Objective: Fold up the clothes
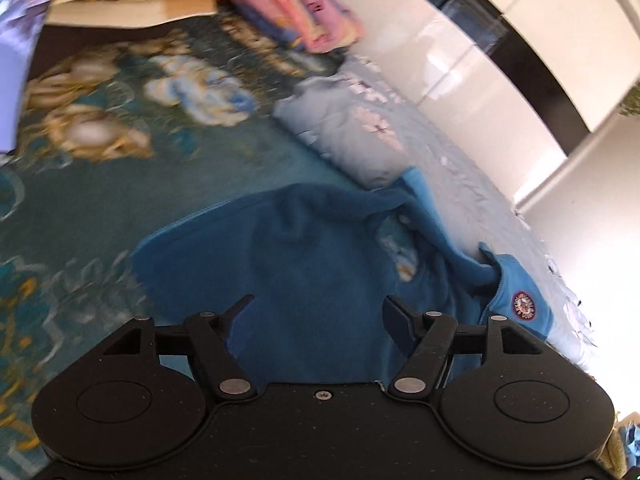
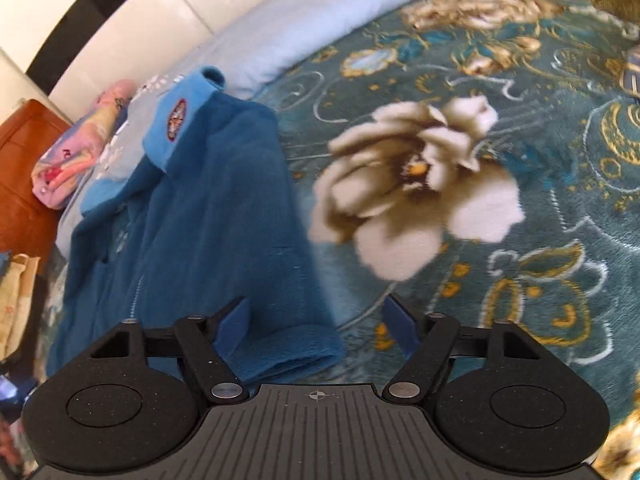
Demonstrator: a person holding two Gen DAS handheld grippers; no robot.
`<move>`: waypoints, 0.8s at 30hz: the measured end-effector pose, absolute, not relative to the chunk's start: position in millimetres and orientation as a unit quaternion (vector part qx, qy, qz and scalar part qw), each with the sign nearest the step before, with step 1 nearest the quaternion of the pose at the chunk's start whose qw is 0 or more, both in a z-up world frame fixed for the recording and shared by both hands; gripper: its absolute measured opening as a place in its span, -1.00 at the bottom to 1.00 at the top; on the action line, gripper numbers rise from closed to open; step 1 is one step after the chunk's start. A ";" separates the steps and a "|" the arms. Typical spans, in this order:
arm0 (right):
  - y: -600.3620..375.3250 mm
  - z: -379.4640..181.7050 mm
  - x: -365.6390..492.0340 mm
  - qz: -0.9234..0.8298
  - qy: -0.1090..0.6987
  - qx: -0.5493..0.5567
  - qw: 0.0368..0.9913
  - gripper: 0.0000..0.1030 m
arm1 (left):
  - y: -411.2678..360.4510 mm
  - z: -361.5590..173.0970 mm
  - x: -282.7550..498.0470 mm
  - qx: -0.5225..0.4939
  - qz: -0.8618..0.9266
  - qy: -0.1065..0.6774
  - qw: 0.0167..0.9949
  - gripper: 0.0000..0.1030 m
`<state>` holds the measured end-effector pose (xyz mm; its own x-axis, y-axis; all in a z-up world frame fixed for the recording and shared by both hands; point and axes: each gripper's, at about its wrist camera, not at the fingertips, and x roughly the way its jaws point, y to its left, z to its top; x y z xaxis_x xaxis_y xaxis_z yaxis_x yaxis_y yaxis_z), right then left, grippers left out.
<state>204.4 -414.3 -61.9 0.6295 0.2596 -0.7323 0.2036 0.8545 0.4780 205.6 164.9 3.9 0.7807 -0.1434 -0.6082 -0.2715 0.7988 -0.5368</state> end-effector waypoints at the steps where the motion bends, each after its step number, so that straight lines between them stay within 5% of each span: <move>1: -409.9 -62.6 206.2 0.028 0.428 0.277 0.860 0.57 | 169.6 7.9 201.5 -0.317 0.039 0.324 0.891 0.29; 6: -380.3 -59.2 217.6 0.032 0.432 0.252 0.865 0.56 | 191.3 23.5 182.1 -0.327 0.044 0.294 0.897 0.34; 8: -374.2 -57.7 216.3 0.028 0.428 0.255 0.867 0.36 | 194.6 21.7 177.8 -0.333 0.055 0.305 0.891 0.35; 10: -373.7 -57.6 211.7 0.035 0.417 0.278 0.864 -0.29 | 197.6 19.8 173.7 -0.339 0.067 0.316 0.883 0.34; 13: -375.7 -56.8 204.8 0.049 0.405 0.309 0.859 -0.63 | 197.1 21.1 166.0 -0.364 0.059 0.306 0.878 0.34; 24: -433.6 -31.6 203.8 -0.011 0.390 0.325 0.862 -0.75 | 193.9 11.2 155.7 -0.358 0.068 0.328 0.872 0.34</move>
